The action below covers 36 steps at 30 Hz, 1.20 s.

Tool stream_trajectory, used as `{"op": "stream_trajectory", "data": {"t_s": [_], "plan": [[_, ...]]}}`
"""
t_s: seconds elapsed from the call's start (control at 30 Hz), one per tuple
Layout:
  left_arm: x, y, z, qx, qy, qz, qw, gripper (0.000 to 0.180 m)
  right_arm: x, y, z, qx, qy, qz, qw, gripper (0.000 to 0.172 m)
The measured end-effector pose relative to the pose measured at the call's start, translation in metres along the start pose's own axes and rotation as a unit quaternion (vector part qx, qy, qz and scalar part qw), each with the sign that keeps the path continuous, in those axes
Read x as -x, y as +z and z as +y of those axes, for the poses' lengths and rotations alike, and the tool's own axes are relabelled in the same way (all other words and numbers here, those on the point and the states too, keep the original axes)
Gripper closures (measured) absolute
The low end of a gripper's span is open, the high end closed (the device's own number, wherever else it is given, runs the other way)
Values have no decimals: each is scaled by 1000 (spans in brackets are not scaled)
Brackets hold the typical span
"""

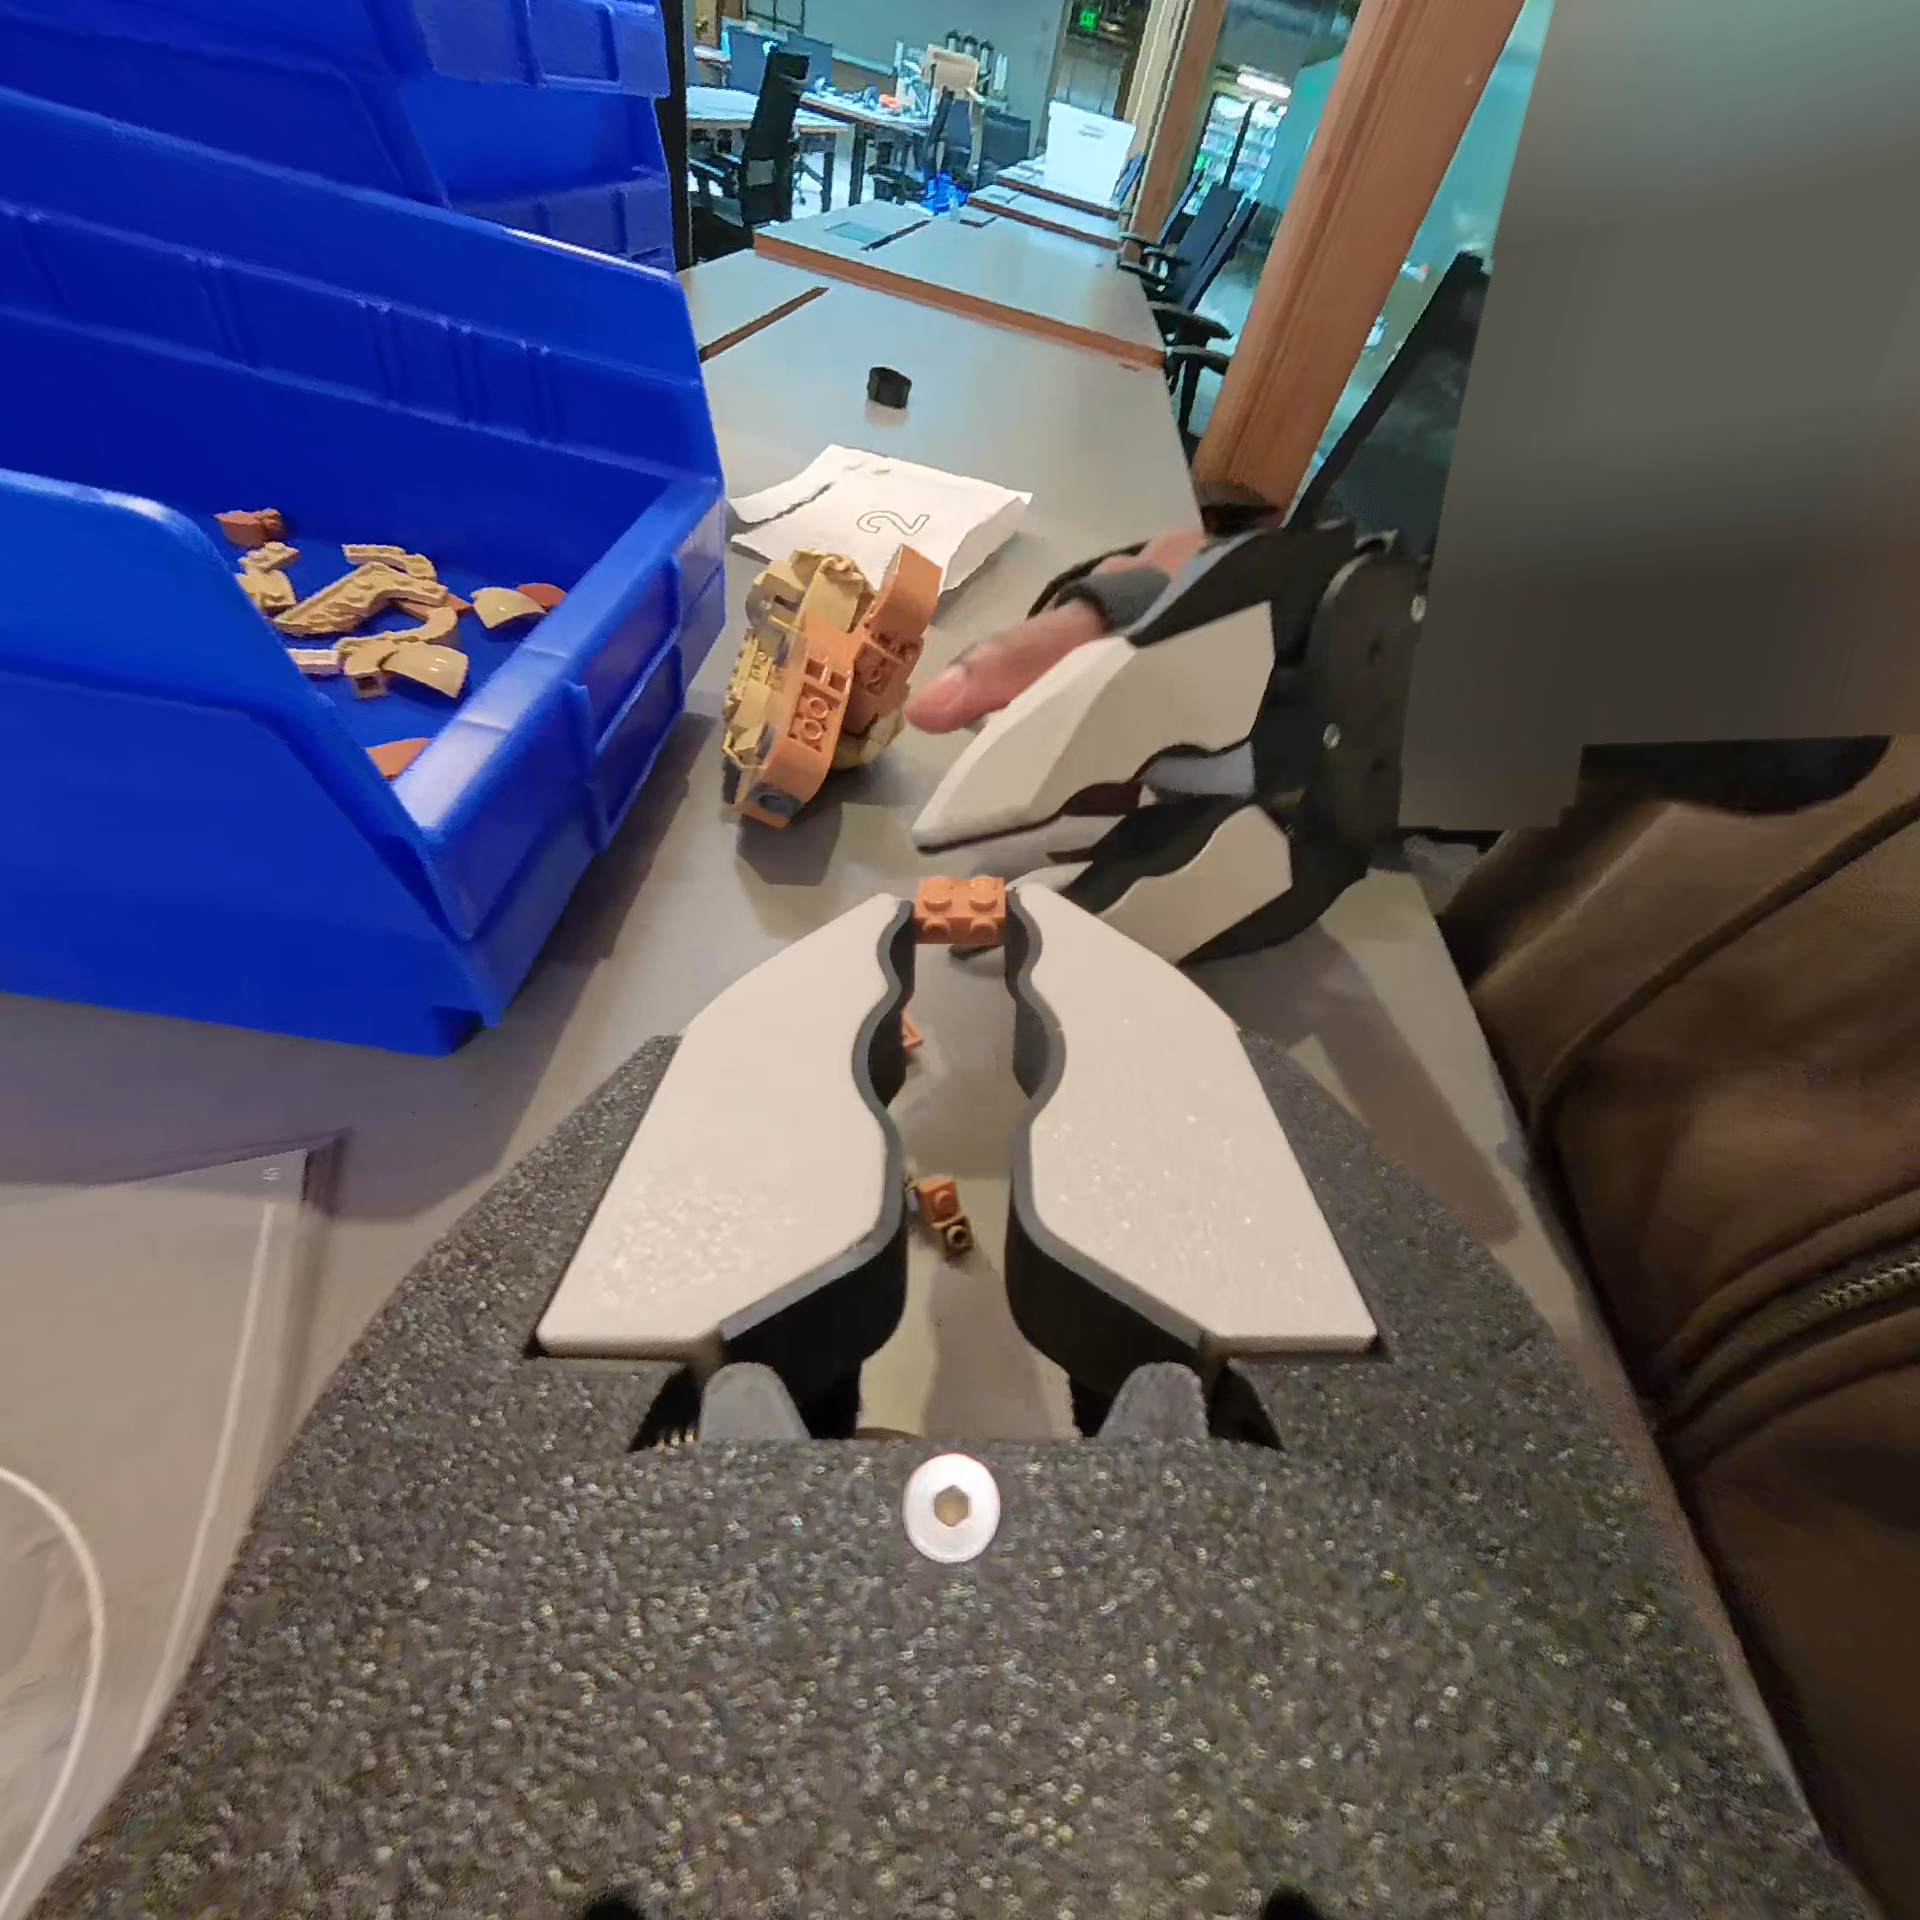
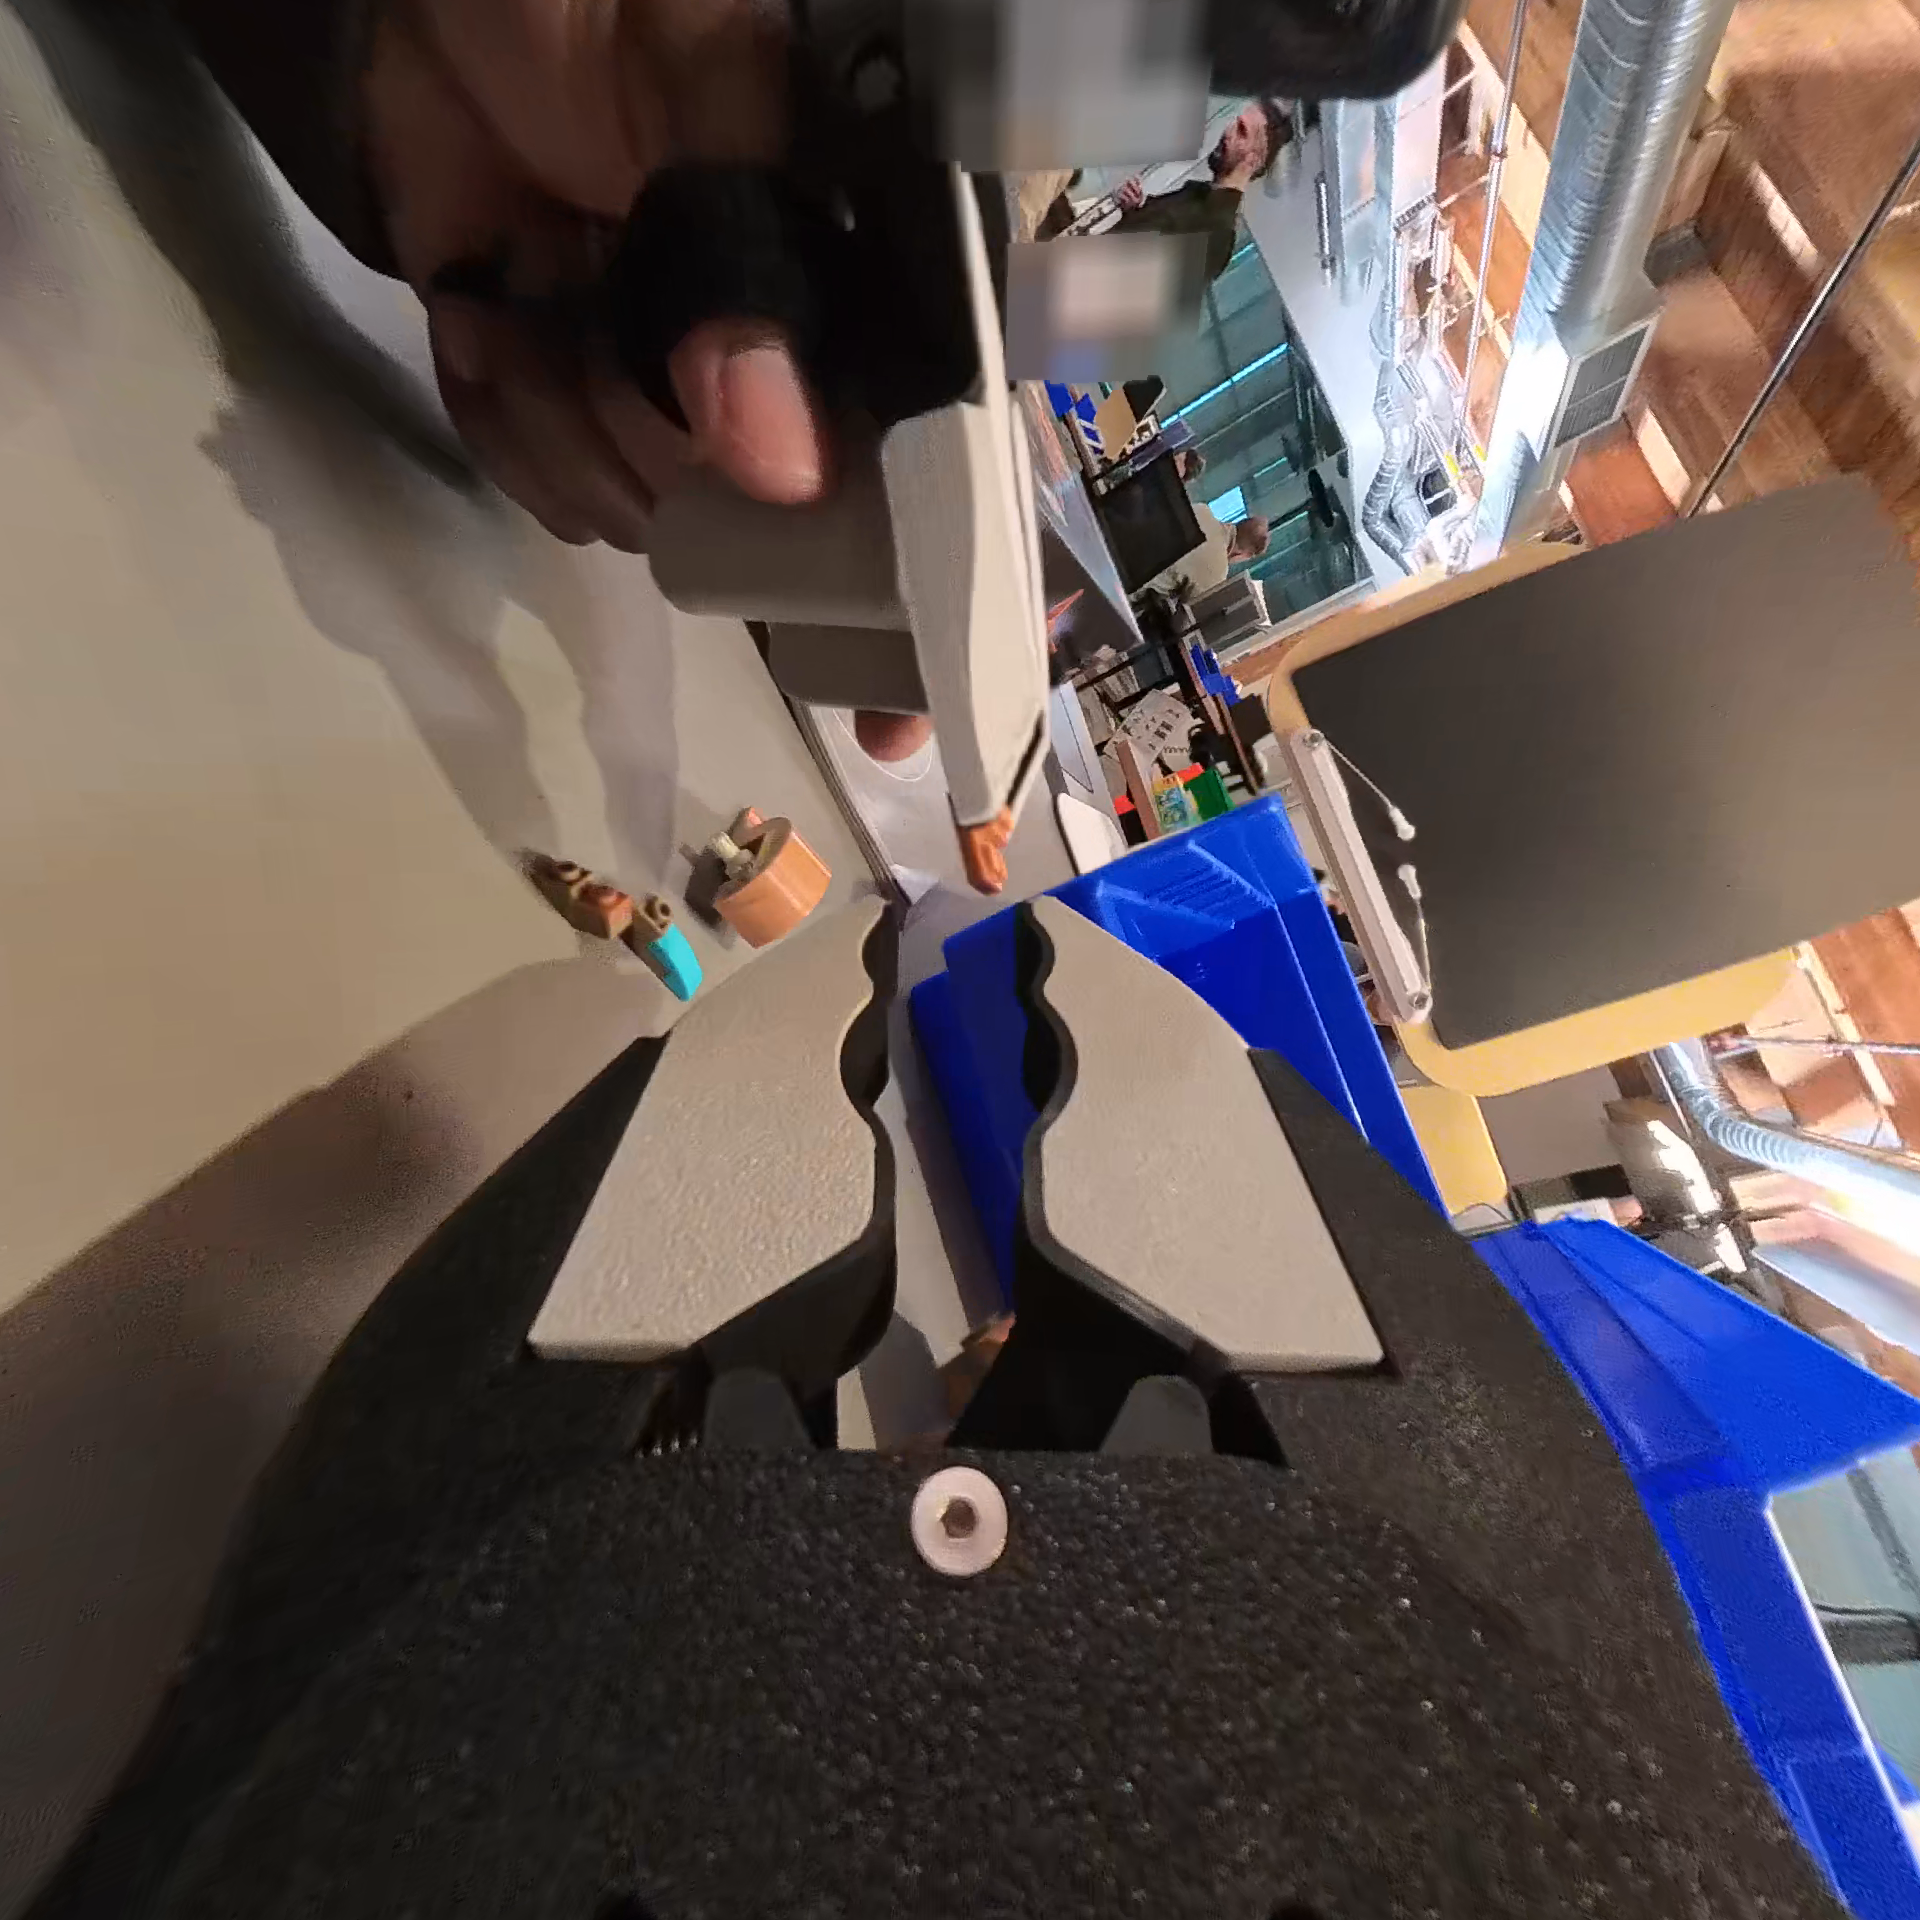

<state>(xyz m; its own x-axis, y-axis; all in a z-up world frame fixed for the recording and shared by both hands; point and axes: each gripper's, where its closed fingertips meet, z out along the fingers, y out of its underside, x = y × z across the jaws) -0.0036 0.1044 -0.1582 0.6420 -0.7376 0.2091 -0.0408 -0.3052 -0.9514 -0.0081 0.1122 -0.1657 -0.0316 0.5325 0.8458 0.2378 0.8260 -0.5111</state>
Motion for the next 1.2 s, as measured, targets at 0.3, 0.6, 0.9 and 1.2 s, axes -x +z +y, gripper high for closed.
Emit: {"op": "stream_trajectory", "data": {"t_s": [0.3, 0.6, 0.9, 1.2], "plan": [[0, 3, 0, -9, -40, 9, 999, 164, -5, 5, -1, 4, 1, 30, 1000, 164], [-1, 6, 5, -2, -64, 16, 998, 164, 0, 7, 0, -1, 14, 11, 1000, 165], [-1, 4, 14, 42, -62, 27, 997, 161, 10, 5, 3, 2, -45, -19, 999, 167], [-6, 5, 23, 85, -39, 29, 995, 164, 20, 4, 1, 2, -100, -35, 994, 167]]}}
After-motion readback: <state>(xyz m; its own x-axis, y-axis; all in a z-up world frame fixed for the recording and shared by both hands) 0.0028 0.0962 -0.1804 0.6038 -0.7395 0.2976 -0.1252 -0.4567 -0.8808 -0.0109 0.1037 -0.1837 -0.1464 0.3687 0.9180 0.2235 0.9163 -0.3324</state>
